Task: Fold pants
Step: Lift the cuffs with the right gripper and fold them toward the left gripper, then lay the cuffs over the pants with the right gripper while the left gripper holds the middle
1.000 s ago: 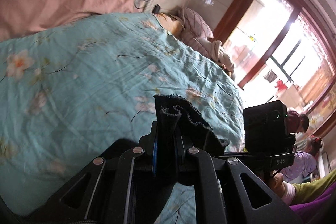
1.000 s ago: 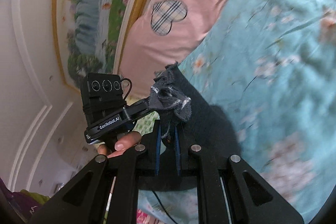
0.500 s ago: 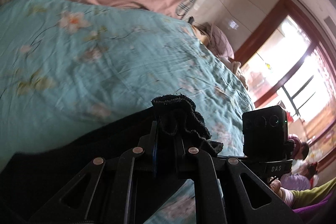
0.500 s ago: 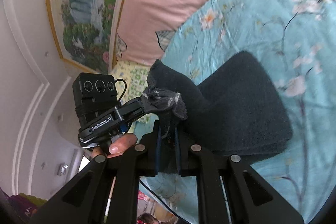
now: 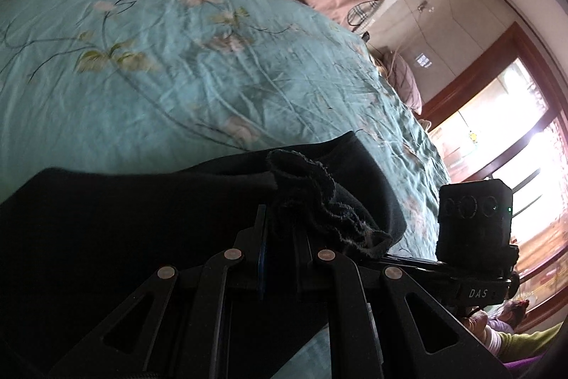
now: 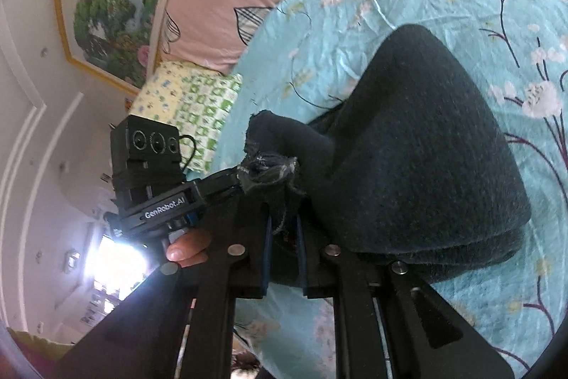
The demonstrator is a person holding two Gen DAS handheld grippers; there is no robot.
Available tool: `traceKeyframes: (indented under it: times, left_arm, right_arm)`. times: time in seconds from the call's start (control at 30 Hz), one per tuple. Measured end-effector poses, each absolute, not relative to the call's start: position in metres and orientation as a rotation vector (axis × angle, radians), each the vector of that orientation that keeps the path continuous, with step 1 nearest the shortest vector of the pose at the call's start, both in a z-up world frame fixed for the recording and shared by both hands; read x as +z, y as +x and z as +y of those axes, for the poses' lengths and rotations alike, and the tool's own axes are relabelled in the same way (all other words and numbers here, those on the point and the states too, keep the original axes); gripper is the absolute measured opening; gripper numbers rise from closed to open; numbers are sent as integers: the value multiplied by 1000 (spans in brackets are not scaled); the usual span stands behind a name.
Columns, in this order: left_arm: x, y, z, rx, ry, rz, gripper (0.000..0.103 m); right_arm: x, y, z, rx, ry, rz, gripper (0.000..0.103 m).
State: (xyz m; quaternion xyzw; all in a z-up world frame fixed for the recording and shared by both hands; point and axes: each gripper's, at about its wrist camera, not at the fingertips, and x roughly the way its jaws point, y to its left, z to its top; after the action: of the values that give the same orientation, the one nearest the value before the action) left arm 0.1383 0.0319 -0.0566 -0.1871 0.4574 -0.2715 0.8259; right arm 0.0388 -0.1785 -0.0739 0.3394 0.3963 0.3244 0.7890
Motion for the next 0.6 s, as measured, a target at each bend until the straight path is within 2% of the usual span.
traceKeyframes:
  times: [0.27, 0.37, 0.43, 0.6]
  left_arm:
    - [-65, 129, 52, -503, -454, 979, 10]
    - [-64, 120, 65, -450, -495, 964, 11]
    - [-64, 113, 73, -422, -511, 958, 11]
    - [-65, 93, 93, -356, -566, 942, 12]
  right_arm:
    - [-72, 39, -170, 662, 661, 881, 19]
    - [-72, 37, -167, 668, 656, 883, 26]
    - [-70, 35, -164, 677, 653, 879, 36]
    - [-67, 32, -151, 695, 624, 884, 38]
